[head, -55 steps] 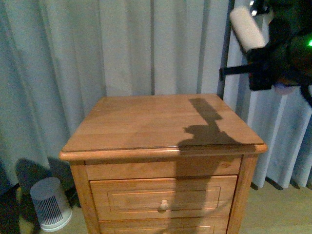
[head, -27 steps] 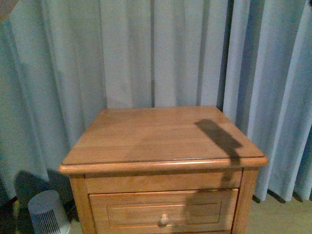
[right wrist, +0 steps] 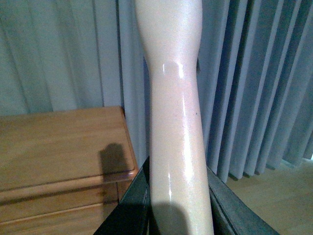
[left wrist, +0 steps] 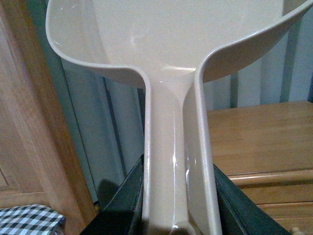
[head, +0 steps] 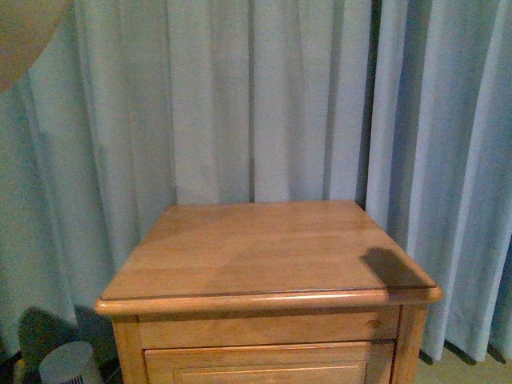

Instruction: Clean up trash

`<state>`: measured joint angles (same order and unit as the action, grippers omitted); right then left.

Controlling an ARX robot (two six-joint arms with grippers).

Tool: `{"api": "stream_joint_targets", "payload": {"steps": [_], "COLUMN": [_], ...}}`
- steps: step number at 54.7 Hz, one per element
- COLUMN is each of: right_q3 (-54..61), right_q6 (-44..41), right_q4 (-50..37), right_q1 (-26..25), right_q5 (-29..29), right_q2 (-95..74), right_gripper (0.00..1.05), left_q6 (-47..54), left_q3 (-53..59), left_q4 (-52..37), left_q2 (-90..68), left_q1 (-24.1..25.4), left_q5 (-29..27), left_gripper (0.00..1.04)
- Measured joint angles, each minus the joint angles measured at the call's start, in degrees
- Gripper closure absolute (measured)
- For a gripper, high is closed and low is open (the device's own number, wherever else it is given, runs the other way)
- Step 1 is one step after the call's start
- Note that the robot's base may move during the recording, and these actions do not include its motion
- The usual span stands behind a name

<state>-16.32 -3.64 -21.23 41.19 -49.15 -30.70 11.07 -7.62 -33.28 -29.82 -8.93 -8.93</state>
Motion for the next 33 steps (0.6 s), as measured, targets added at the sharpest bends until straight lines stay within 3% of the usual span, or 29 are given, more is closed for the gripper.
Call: {"api": "stream_joint_targets", "payload": {"steps": [33], "right_q3": [1.2], "right_q6": [4.3], "right_q4": [3.7], "right_q1": [1.0], "right_q5": [0.0], "right_q2": [1.6], "right_gripper": [0.84], "left_q6": [0.0], "left_q3": [0.0], "left_q4": [0.0], "left_q2": [0.0], "left_q1": [0.0], "left_q5": [0.0], "left_gripper": [0.77]}}
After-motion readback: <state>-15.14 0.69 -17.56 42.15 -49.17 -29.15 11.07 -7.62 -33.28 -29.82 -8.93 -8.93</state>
